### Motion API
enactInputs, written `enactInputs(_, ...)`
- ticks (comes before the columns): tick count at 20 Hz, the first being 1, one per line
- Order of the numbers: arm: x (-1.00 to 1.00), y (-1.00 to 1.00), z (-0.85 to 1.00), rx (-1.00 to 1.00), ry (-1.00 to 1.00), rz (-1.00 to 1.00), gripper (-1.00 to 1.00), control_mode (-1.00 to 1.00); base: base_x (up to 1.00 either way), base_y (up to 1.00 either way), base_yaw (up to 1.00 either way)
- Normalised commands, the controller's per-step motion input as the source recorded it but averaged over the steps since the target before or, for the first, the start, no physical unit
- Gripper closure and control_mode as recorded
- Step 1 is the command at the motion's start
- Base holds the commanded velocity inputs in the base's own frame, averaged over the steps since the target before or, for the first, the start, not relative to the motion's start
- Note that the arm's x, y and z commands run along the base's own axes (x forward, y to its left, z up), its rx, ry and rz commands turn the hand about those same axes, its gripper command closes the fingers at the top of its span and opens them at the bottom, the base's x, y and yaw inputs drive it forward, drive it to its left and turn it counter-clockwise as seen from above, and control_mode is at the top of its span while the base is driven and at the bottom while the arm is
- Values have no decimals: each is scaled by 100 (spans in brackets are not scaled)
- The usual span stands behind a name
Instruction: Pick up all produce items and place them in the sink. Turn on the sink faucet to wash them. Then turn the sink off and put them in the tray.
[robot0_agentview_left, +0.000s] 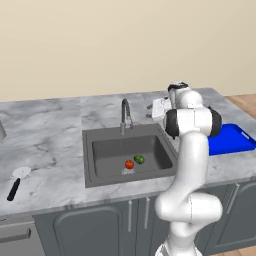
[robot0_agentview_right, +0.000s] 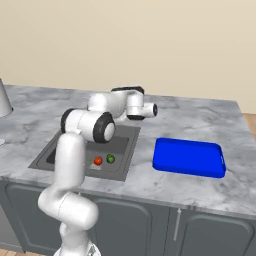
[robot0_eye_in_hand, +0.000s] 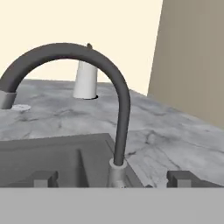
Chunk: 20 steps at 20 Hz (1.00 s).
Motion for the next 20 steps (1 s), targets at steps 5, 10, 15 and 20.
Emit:
enactInputs(5,-95,-13,44,-3,-26,-12,-100,-100,0,0,0)
enactInputs(10,-100,-1,13,-6,-8,-11,-100,-100,0,0,0)
enactInputs(15,-87,0,1,-9,2,-12,-100,-100,0,0,0)
enactInputs(20,-54,6,0,-13,17,-12,-100,-100,0,0,0)
